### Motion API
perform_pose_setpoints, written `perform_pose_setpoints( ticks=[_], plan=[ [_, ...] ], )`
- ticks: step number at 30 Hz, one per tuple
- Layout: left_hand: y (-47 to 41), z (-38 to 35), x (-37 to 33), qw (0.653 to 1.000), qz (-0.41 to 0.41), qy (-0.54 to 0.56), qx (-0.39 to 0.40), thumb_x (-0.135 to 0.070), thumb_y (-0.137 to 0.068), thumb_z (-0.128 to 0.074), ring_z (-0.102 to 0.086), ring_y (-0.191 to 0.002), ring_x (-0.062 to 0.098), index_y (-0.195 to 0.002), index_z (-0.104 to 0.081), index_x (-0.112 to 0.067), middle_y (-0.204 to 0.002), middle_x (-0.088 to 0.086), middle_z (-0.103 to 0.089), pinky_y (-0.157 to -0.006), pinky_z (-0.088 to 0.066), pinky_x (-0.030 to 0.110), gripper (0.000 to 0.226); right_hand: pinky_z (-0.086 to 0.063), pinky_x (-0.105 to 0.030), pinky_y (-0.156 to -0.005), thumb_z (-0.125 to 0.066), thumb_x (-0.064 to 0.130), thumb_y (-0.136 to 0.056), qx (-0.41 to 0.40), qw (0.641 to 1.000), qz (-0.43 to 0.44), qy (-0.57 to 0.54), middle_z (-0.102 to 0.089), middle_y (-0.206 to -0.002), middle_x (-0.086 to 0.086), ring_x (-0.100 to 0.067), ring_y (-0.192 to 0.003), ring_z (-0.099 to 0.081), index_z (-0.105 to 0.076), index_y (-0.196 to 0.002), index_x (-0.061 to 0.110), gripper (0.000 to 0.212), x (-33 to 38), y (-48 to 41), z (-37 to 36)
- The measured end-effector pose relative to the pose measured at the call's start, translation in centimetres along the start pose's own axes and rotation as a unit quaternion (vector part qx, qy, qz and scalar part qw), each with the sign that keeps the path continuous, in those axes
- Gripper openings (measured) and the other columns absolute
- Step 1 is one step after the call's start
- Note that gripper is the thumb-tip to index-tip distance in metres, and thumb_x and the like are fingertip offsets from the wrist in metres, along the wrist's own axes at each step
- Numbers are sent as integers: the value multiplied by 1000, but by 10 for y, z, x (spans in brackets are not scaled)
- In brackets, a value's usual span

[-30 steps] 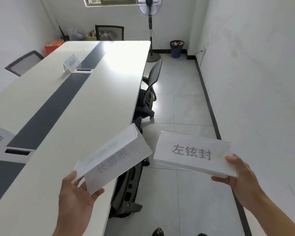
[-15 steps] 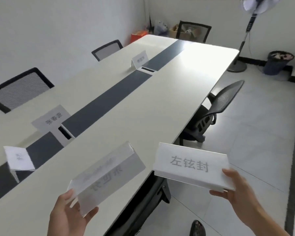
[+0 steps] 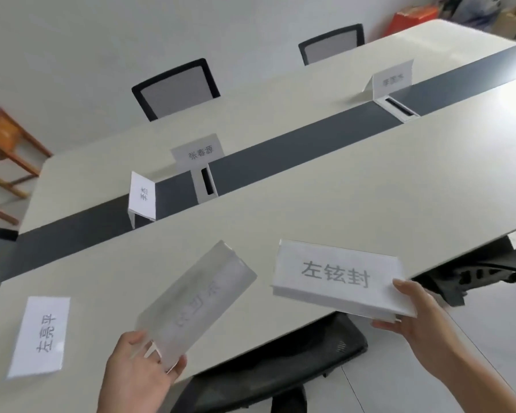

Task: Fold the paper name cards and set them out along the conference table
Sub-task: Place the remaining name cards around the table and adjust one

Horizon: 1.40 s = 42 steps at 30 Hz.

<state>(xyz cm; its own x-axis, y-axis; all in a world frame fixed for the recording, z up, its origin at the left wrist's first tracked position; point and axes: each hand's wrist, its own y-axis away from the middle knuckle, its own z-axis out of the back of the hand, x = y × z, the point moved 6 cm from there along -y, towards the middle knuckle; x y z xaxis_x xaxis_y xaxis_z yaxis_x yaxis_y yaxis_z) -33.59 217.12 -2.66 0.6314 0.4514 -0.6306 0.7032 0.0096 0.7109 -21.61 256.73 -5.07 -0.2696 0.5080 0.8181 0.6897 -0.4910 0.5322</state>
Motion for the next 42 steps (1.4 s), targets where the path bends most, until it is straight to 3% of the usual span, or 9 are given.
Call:
perform_pose_setpoints(
  ticks=[3, 11, 15, 19, 22, 26, 36, 39, 42],
  plan=[
    [-38, -5, -17, 1000, 18, -11, 10, -26, -83, -52, -57, -87, 31, -103, -59, -12, -93, 9, -62, -75, -44, 44, 26, -60, -40, -58, -43, 17, -95, 9, 1000, 2, 14, -73, -73, 5, -16, -70, -69, -65, -97, 12, 23, 6, -18, -23],
    [-211, -73, -68, 986, -10, -156, 60, -22, -91, -54, -61, -90, 24, -103, -63, -17, -110, 10, -65, -80, -45, 36, 16, -61, -39, -57, -42, 20, -94, -31, 999, -4, 38, -73, -91, -9, -34, -89, -63, -68, -102, 10, 29, 31, -66, -49],
    [-284, -104, -86, 974, -51, -205, 79, -12, -86, -62, -64, -91, 24, -123, -54, -4, -123, 15, -63, -76, -49, 33, 38, -60, -38, -55, -42, 19, -95, -46, 997, -25, 53, -70, -96, -13, -36, -92, -61, -68, -101, 10, 28, 27, -92, -68],
    [-327, -128, -102, 961, -84, -242, 101, -5, -66, -75, -61, -103, 27, -102, -54, -20, -105, 6, -67, -99, -44, 39, 44, -59, -45, -63, -44, 19, -94, -60, 995, -49, 63, -59, -120, -29, -50, -105, -56, -63, -114, 4, 32, 18, -121, -82],
    [-352, -138, -111, 944, -100, -288, 122, -6, -56, -78, -63, -101, 21, -99, -54, -22, -104, 4, -68, -99, -45, 37, 52, -59, -44, -63, -47, 22, -90, -49, 994, -60, 76, -56, -125, -30, -44, -98, -57, -63, -118, 6, 35, 12, -140, -92],
    [-377, -153, -125, 892, -146, -407, 132, 6, -58, -83, -66, -92, 9, -102, -54, -21, -102, -2, -68, -82, -51, 27, 59, -59, -42, -61, -52, 29, -79, -18, 993, -61, 97, -61, -115, -26, -36, -93, -59, -73, -102, 15, 34, 9, -155, -104],
    [-422, -160, -154, 761, -240, -593, 111, 5, -62, -81, -49, -59, 10, -80, -58, -29, -103, 8, -70, -66, -42, 25, 44, -59, -39, -58, -42, 16, -94, -15, 988, -65, 137, -69, -97, -13, -32, -86, -60, -76, -94, 20, 34, 8, -176, -119],
    [-426, -157, -158, 728, -242, -634, 101, 0, -64, -81, -59, -73, 18, -88, -61, -21, -104, 5, -70, -75, -43, 30, 38, -60, -40, -59, -41, 15, -94, -17, 988, -61, 142, -69, -96, -12, -33, -85, -60, -76, -91, 18, 35, 11, -179, -122],
    [-421, -163, -158, 652, -278, -701, 81, -5, -70, -74, -60, -102, 28, -104, -62, -15, -110, 3, -66, -81, -43, 33, 37, -59, -42, -62, -42, 16, -94, -10, 987, -61, 149, -67, -102, -16, -35, -87, -59, -75, -94, 17, 33, 11, -179, -126]
  ],
)
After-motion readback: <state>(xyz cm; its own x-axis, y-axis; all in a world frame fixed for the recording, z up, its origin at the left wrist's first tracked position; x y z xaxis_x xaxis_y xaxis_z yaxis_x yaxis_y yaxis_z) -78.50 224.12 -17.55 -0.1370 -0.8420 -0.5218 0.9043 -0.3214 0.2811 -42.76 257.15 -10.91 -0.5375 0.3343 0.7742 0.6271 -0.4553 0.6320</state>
